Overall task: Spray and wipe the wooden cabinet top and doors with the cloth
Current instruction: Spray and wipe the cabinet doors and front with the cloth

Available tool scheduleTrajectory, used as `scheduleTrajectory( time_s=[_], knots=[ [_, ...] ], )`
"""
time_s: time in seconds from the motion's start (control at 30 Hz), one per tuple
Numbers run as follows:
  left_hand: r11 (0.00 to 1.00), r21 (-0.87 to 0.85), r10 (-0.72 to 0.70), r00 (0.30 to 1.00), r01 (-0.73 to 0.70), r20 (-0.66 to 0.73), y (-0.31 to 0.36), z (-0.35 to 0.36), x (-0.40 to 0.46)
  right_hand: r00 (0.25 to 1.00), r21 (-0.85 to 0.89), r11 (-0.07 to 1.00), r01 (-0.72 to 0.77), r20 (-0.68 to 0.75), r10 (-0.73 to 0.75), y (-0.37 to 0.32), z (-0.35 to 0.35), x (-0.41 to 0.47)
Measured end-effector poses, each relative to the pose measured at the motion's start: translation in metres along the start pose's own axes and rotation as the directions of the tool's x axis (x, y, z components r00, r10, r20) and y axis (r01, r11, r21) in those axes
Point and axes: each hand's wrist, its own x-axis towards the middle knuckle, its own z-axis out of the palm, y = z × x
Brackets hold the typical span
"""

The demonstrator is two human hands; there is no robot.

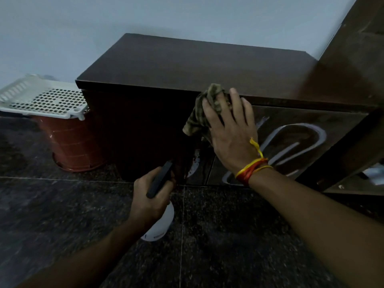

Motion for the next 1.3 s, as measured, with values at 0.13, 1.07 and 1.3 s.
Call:
scheduleTrajectory(
  time_s=[0.13,1.07,1.3],
  knots=[
    [1.000,-0.007,0.005,1.000,-0.005,0.004,0.002,-0.001,0.000,0.991,0.047,0.992,-0.117,-0.064,0.120,-0.008,-0.003,-0.003],
    [0.997,-0.065,-0.038,0.997,0.034,-0.071,-0.005,0.010,0.009,0.932,0.417,0.848,-0.328,-0.006,0.363,-0.041,0.016,-0.034],
    [0.994,-0.111,-0.036,0.989,0.021,-0.141,0.009,0.025,0.013,0.935,0.378,0.861,-0.341,0.037,0.354,-0.048,0.022,-0.044]
  ],
)
